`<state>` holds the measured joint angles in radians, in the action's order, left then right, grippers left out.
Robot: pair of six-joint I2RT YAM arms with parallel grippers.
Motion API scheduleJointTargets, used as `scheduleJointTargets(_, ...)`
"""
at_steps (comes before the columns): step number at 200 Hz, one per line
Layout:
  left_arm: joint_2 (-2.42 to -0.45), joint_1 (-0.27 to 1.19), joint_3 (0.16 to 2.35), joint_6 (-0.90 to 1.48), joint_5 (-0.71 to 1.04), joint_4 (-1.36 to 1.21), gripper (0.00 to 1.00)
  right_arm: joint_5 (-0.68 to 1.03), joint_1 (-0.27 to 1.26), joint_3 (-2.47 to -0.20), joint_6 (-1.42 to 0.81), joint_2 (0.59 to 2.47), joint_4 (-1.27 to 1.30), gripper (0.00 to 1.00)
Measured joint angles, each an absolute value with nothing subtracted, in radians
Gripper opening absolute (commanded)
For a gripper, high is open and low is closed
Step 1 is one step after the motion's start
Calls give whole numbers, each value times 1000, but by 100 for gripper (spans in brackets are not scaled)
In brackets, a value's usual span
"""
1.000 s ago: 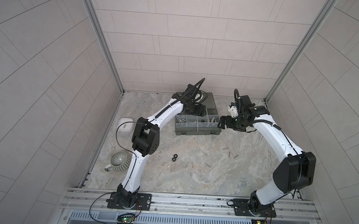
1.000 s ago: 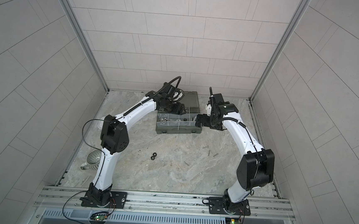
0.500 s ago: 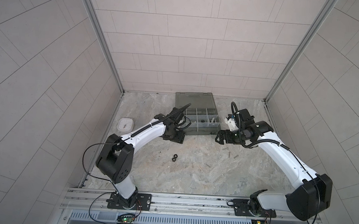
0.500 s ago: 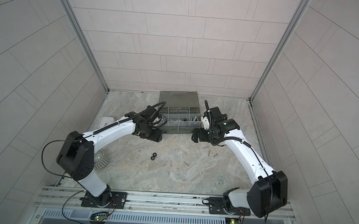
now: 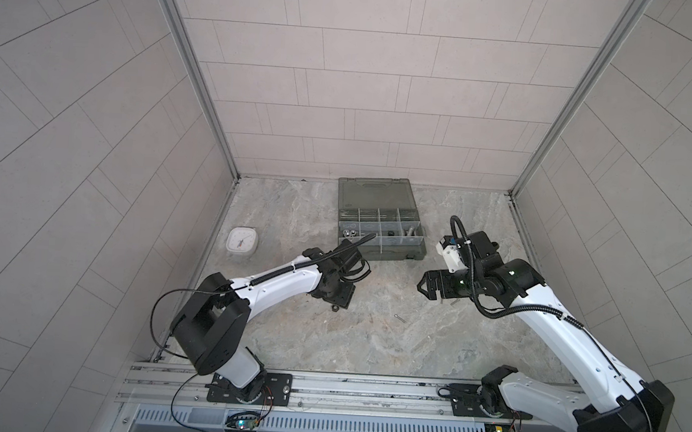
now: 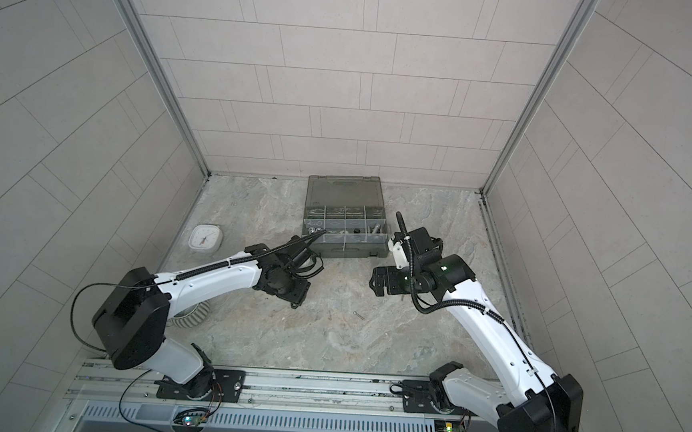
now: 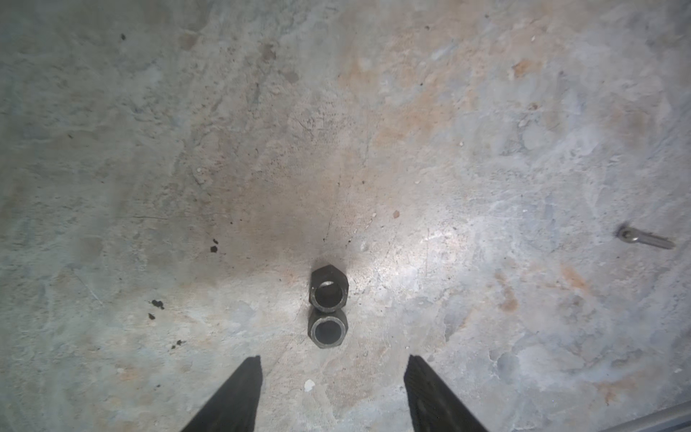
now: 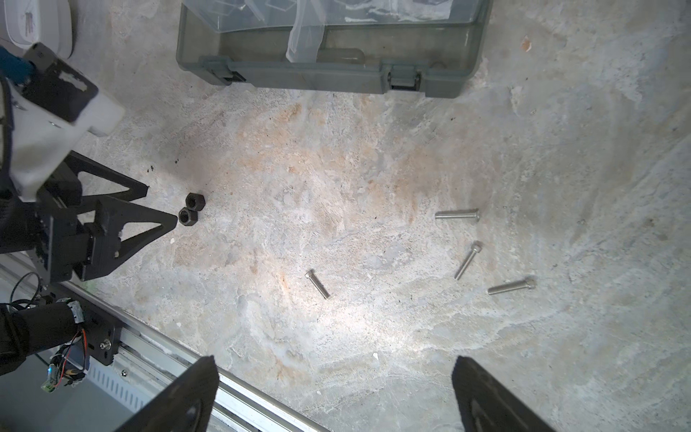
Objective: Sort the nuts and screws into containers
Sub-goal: 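Move the left gripper back down to the remaining black nuts, then close the left gripper on another black nut, then lift the black nut with the left gripper and carry it over the box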
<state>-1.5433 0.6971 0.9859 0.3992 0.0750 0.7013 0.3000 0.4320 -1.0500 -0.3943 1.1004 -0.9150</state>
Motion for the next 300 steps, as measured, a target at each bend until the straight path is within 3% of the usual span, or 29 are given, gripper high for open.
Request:
scheduleJointTargets(41, -1581, 696, 980, 399, 50, 665, 53, 278, 432, -1025, -403, 1043, -934, 99)
scheduleJointTargets(173, -1702, 696, 980, 385, 67, 617, 44, 243, 432, -1011, -420, 1009, -940, 99)
scheduleJointTargets(256, -1734, 696, 1012, 371, 71, 626, 31, 235, 432, -1012, -416, 1044, -941, 99)
scheduleJointTargets(300, -1753, 691, 1039, 351, 81, 641, 18, 231, 432, -1019, -408, 1063, -942, 99)
